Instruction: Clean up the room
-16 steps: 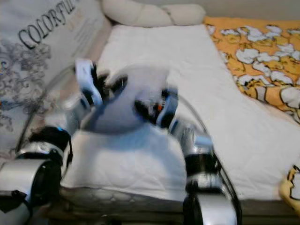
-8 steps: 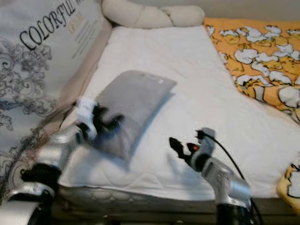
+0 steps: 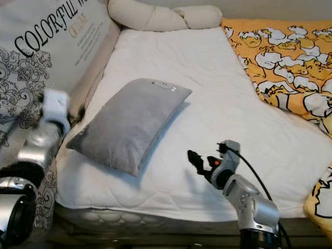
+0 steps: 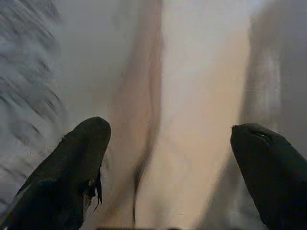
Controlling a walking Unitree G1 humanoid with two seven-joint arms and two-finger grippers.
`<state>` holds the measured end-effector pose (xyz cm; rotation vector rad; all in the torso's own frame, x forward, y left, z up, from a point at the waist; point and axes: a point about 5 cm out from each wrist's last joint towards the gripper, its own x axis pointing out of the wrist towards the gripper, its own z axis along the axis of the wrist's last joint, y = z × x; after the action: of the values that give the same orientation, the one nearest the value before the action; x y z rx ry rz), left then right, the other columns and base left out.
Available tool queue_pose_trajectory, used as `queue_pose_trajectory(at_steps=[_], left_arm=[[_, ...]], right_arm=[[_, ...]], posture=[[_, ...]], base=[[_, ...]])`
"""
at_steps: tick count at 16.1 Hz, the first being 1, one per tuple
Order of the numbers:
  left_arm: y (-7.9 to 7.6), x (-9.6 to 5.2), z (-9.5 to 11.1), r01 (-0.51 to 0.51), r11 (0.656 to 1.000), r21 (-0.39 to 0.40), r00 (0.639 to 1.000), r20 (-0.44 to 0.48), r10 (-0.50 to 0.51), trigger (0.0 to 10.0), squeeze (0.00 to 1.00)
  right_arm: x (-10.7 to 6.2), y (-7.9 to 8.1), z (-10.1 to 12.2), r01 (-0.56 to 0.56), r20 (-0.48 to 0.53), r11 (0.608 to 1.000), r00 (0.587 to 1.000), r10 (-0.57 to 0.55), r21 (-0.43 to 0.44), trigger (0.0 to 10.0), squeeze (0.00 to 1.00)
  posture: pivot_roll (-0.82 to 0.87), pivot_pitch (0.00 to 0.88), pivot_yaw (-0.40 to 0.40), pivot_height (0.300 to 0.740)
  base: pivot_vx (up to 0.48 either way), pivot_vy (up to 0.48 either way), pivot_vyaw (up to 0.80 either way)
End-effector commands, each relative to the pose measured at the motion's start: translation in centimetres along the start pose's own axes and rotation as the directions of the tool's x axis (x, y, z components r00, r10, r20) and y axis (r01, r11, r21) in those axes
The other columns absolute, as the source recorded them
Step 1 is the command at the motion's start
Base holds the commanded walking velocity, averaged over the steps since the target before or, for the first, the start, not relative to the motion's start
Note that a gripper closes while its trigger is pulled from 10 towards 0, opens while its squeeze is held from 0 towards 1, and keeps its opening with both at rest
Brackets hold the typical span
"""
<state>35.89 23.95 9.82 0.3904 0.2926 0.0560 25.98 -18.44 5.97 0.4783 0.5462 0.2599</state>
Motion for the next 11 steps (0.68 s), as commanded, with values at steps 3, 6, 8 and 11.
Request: queue_pose_trajectory(at_steps=[3,6,8,11], left_arm=[[-3.6,-1.0,-4.0,0.212,0.977,-0.033,0.958,-0.192,-0.214,10.0,0.0],[-7.9,-2.1,-3.9,0.565,0.762,-0.318,0.774,-0.117,-0.623,10.0,0.0],[-8.6,-2.4,-2.4,0.688,0.616,-0.383,0.664,-0.01,-0.748,10.0,0.0],[-7.9,-2.9,0.7,0.795,0.414,-0.444,0.529,0.173,-0.831,10.0,0.0]], right_arm=[[0.0,0.7,0.7,-0.011,0.021,1.0,1.0,0.011,-0.011,10.0,0.0],[0.2,0.8,0.7,-0.018,0.027,1.0,0.999,0.018,-0.008,10.0,0.0],[0.8,0.9,0.8,-0.017,0.023,1.0,1.0,0.017,-0.015,10.0,0.0],[1.7,1.6,1.4,-0.046,0.025,0.998,0.999,0.046,-0.031,10.0,0.0]], posture=[[-0.09,0.0,0.069,0.74],[-0.09,0.0,0.073,0.74],[-0.07,0.0,0.067,0.74],[-0.04,0.0,0.052,0.74]], base=[[0.0,0.0,0.0],[0.0,0.0,0.0],[0.0,0.0,0.0],[0.0,0.0,0.0]])
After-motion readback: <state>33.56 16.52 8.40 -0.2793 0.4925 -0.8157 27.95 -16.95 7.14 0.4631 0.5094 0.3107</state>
